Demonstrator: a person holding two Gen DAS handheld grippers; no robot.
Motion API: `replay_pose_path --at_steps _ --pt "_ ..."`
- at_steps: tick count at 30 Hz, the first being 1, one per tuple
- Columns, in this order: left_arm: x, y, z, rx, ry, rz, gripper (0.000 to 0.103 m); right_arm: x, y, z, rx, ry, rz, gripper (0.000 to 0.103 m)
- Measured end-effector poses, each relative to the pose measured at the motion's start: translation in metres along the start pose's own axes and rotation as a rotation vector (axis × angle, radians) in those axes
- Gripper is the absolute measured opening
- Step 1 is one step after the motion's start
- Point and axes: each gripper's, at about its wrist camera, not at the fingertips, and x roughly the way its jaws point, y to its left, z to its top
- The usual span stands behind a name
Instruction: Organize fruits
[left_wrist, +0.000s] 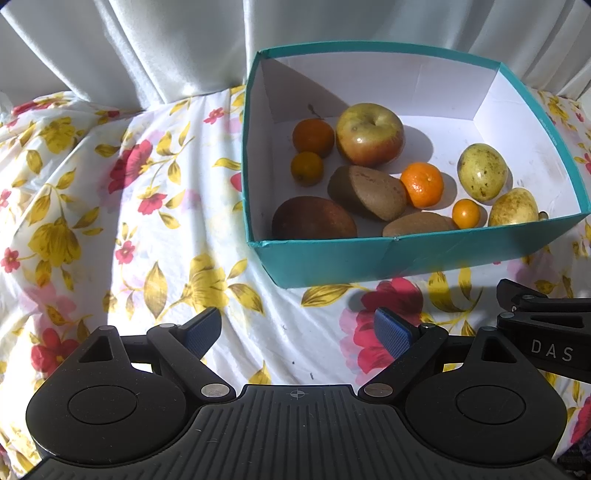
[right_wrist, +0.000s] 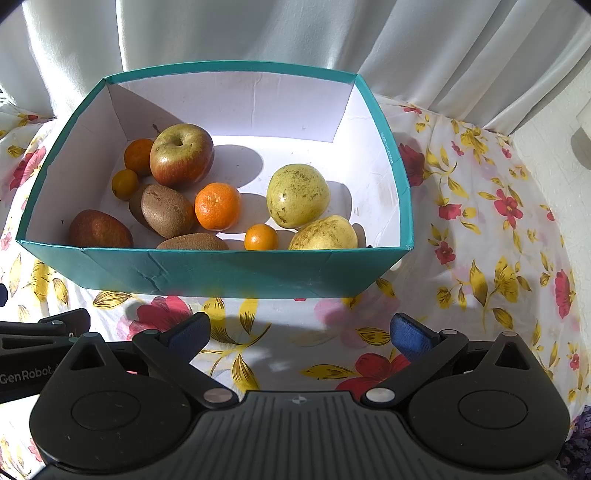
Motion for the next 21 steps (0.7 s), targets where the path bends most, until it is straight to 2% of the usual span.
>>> replay_pose_path --at_steps 21 --pt "-0.0009 -0.0004 -0.0016 0.026 -0.008 0.008 0.093 -0.0009 0.0020 -0.0007 0.000 -0.001 -0.009 0.103"
